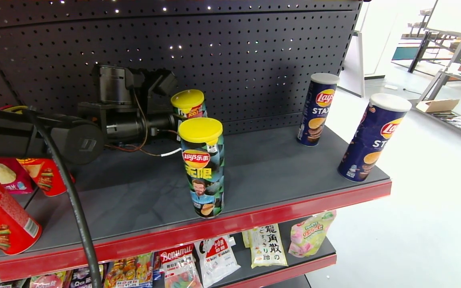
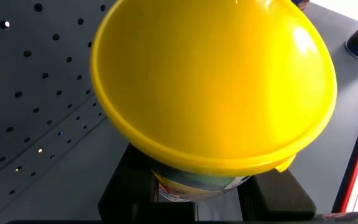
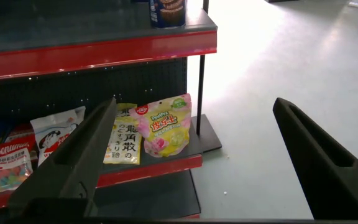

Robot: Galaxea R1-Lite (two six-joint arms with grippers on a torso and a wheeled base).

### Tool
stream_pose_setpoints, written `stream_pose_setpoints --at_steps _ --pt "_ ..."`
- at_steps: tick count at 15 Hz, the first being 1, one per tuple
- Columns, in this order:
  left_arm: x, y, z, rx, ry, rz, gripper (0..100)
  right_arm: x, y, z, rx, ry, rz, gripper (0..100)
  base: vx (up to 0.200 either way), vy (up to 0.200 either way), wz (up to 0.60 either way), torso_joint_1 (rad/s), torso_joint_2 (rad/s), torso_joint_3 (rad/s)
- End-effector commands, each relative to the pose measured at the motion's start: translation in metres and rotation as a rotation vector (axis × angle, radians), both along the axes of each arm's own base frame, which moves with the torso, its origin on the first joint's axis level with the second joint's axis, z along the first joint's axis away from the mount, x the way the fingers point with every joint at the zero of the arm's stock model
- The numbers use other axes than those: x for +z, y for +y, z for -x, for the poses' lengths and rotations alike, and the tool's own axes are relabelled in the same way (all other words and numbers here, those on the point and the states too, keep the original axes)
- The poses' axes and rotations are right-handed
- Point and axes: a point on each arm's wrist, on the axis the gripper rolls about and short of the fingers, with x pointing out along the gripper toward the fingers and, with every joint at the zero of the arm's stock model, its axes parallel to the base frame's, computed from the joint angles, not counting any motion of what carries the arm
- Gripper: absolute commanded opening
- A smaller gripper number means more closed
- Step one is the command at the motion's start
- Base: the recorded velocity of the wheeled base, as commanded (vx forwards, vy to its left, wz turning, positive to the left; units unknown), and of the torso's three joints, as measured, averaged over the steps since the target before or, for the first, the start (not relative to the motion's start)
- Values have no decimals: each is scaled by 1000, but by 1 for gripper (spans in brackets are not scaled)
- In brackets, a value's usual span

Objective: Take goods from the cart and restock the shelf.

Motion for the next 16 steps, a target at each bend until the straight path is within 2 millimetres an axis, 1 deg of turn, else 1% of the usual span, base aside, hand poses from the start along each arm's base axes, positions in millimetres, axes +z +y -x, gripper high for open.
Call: stream_pose_setpoints --at_steps 1,2,8,9,11,14,15,16 --pt "0 2 0 6 0 -1 0 0 0 0 0 2 0 100 0 0 0 0 0 0" --pt "-2 3 1 2 -2 -12 100 0 0 0 0 2 0 100 0 0 0 0 0 0" --pt "0 5 8 1 -2 -18 100 0 0 0 0 0 0 100 0 0 0 0 0 0" --pt "0 8 15 2 5 -20 100 0 0 0 0 2 0 100 0 0 0 0 0 0" --pt "0 22 28 26 23 -26 100 0 0 0 0 0 0 100 0 0 0 0 0 0" --pt "-8 47 55 75 64 -38 100 0 0 0 0 0 0 100 0 0 0 0 0 0" --pt "-12 58 69 98 84 -44 100 0 0 0 0 2 0 100 0 0 0 0 0 0" --pt "-15 64 81 110 97 -47 100 0 0 0 0 0 0 100 0 0 0 0 0 0"
